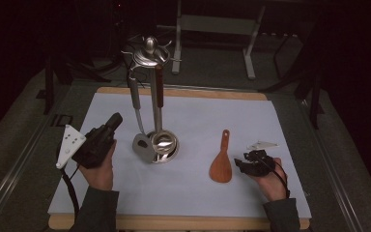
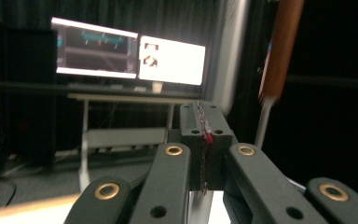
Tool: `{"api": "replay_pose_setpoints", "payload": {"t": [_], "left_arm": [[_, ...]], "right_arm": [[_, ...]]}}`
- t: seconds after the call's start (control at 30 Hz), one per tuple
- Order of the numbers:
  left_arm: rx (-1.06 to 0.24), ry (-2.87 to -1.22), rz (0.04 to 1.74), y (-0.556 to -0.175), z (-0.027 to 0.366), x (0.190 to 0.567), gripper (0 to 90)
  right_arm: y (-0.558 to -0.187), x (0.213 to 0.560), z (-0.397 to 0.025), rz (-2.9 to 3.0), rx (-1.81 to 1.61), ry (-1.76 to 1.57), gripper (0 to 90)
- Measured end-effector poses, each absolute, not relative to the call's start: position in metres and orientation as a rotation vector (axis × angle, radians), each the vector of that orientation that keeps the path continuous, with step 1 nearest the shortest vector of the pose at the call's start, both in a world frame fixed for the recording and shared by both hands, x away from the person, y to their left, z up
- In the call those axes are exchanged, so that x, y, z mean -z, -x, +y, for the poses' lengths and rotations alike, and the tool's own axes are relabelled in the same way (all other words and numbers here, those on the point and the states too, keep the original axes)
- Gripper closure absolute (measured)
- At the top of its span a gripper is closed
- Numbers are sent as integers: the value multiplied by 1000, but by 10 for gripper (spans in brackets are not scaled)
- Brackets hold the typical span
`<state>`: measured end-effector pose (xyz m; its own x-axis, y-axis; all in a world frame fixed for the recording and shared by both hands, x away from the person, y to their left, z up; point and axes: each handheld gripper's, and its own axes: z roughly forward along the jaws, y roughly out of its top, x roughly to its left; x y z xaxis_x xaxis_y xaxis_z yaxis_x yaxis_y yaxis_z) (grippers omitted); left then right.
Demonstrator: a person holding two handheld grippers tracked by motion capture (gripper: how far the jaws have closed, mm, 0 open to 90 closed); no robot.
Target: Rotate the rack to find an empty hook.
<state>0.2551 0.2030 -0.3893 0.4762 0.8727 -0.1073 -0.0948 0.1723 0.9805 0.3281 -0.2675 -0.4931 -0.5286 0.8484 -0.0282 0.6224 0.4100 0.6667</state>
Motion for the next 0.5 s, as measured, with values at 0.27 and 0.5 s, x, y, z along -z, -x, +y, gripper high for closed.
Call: {"api": "replay_pose_setpoints", "payload": {"t": [0.27, 0.5], "left_arm": [[-833, -1128, 715, -259, 187, 349, 893], [-870, -1091, 639, -268, 171, 317, 891]], "right_arm": [[-325, 494, -278, 2272, -898, -1303, 512], [-326, 496, -282, 2276, -917, -1318, 511]]}}
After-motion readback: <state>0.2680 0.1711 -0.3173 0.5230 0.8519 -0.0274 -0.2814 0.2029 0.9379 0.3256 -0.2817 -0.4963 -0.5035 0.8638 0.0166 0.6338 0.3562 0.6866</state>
